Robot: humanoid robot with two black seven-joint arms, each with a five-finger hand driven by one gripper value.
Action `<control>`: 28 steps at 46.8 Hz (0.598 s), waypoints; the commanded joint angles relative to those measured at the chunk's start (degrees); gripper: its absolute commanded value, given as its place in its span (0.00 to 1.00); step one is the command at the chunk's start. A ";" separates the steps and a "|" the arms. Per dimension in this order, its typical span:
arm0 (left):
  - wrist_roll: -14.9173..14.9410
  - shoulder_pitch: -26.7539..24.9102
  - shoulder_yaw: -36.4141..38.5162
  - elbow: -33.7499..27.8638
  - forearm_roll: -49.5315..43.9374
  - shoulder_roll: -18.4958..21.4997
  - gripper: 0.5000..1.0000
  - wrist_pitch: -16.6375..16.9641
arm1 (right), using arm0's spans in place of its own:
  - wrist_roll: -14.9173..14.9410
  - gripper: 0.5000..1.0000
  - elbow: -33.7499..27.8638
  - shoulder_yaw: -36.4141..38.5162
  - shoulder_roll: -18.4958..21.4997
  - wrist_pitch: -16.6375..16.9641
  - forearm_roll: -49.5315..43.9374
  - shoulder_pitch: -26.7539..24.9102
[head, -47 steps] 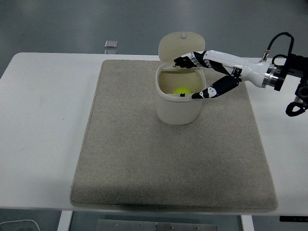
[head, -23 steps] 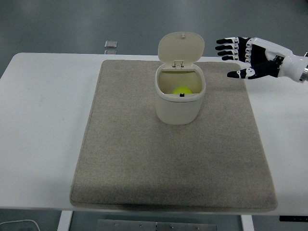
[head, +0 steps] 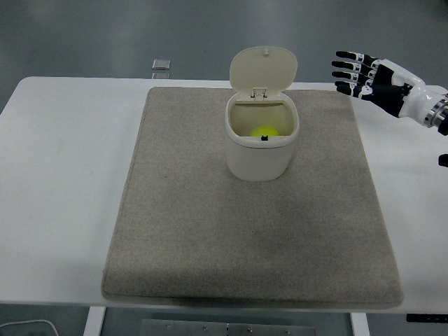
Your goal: Pick up the tennis ball and place it in the box.
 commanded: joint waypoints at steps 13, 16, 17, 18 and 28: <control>-0.01 0.02 -0.09 -0.06 0.00 0.00 0.98 0.00 | -3.19 0.79 -5.39 0.13 4.52 -7.99 11.15 0.25; -0.01 0.02 -0.09 -0.06 0.00 0.00 0.98 0.00 | -4.16 0.79 -5.48 0.04 4.53 -9.30 15.36 0.25; -0.01 0.02 -0.09 0.03 0.00 0.00 0.98 0.00 | -4.51 0.79 -5.48 0.04 4.61 -9.92 16.85 0.25; -0.01 0.02 0.00 0.03 0.00 0.00 0.98 0.00 | -4.77 0.79 -5.48 0.04 4.61 -10.45 18.26 0.25; -0.01 0.02 0.00 0.03 0.00 0.00 0.98 0.00 | -8.47 0.80 -5.39 -0.05 4.96 -10.89 26.18 0.16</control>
